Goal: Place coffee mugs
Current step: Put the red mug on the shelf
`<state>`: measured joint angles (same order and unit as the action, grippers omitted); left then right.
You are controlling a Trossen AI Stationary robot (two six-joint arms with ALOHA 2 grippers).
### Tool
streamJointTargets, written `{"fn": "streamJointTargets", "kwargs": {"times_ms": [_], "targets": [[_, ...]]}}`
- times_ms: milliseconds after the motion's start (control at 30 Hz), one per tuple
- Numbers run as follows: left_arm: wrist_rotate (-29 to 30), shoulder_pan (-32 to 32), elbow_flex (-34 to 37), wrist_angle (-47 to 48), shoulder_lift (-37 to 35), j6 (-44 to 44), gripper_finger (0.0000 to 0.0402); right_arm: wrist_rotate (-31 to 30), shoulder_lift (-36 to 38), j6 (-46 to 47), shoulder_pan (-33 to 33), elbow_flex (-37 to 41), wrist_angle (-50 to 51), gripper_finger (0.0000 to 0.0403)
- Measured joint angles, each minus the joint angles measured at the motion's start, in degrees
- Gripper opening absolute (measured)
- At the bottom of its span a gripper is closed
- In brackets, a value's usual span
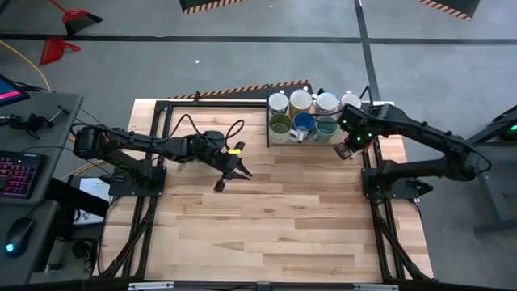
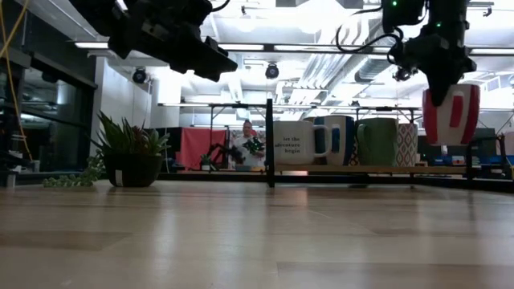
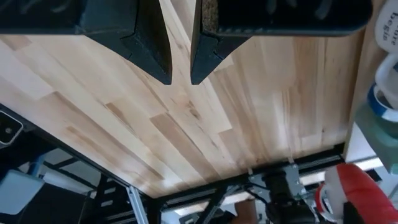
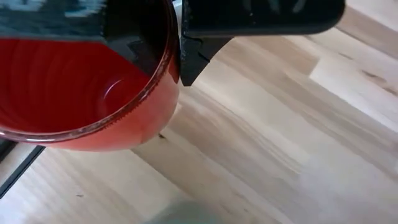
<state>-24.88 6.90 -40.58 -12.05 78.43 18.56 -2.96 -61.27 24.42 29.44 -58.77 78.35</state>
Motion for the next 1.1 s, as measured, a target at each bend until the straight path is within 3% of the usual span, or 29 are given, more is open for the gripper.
{"fn": "streamJointTargets", "kwargs": {"times_ms": [167,333,533,1100], "targets": [[0.1,0.0,0.0,-0.4,0.0,0.0,0.0051,-1.3,0.2,-4.4,3.8,2.1,-1.1,0.0000],[0.1,0.0,0.0,-0.3,0.0,0.0,0.0051,2.0,-0.9,-9.1,8.6,4.2,-7.8,0.0000],[0.2,0.0,0.0,-0.3,0.0,0.0,0.0051,2.7,-3.1,-12.5,12.3,4.2,-8.7,0.0000],[0.2,0.1,0.0,-0.2,0.0,0.1,0.0051,4.1,-8.4,-19.6,18.6,4.1,-14.2,0.0000]]}}
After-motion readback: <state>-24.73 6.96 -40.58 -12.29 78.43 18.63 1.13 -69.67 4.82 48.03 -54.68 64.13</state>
